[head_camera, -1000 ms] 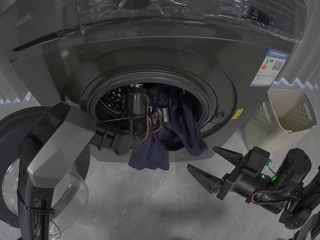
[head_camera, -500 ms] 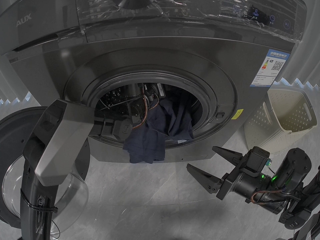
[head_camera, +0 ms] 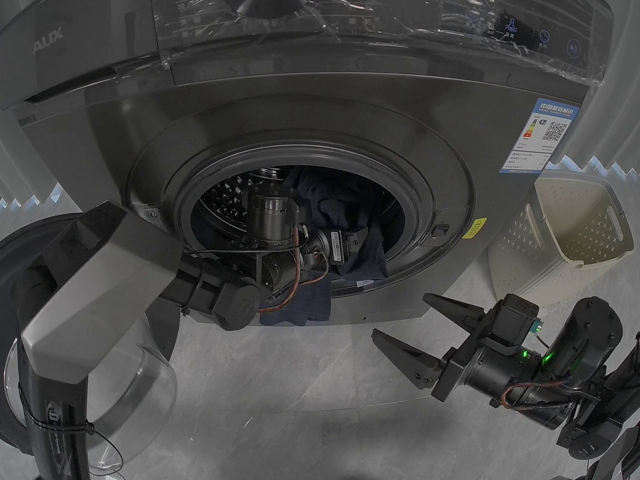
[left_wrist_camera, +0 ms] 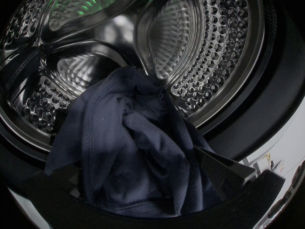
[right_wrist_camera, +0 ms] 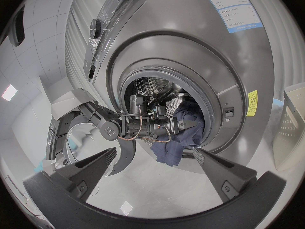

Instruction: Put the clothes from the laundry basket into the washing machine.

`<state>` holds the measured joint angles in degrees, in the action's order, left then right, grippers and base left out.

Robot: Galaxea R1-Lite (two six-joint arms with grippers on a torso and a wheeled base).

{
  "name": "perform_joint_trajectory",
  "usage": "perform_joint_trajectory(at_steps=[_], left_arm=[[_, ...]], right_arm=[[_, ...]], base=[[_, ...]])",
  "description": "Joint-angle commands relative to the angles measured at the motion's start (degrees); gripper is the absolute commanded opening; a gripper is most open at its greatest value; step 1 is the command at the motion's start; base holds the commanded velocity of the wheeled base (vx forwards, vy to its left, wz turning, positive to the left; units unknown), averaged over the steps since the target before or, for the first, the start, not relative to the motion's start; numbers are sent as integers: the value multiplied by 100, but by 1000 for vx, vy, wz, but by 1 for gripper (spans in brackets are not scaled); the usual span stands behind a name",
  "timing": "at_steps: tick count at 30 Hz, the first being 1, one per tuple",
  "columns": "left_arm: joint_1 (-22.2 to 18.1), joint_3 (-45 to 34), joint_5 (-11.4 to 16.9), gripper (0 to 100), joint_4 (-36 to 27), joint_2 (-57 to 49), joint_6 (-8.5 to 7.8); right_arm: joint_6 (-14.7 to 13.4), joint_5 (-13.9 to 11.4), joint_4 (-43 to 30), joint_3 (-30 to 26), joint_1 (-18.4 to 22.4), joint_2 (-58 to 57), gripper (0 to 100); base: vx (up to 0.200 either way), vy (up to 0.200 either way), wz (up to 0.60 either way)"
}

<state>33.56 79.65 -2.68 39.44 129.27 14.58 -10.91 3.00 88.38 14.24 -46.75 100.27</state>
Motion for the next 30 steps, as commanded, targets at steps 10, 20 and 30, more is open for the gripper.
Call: perform_joint_trajectory(at_steps=[10, 20, 30], left_arm=[[-192, 323, 5, 0, 161, 406, -148], [-456, 1843, -540, 0, 196, 942, -131], [-517, 3267, -997, 100, 178, 1478, -61]], right_arm=[[-8, -1, 12, 70, -27, 2, 100], [-16, -1, 12, 79, -45, 37, 100], [-16, -1, 12, 70, -45, 63, 100]], base=[[0, 0, 0], [0, 0, 0], [0, 0, 0]])
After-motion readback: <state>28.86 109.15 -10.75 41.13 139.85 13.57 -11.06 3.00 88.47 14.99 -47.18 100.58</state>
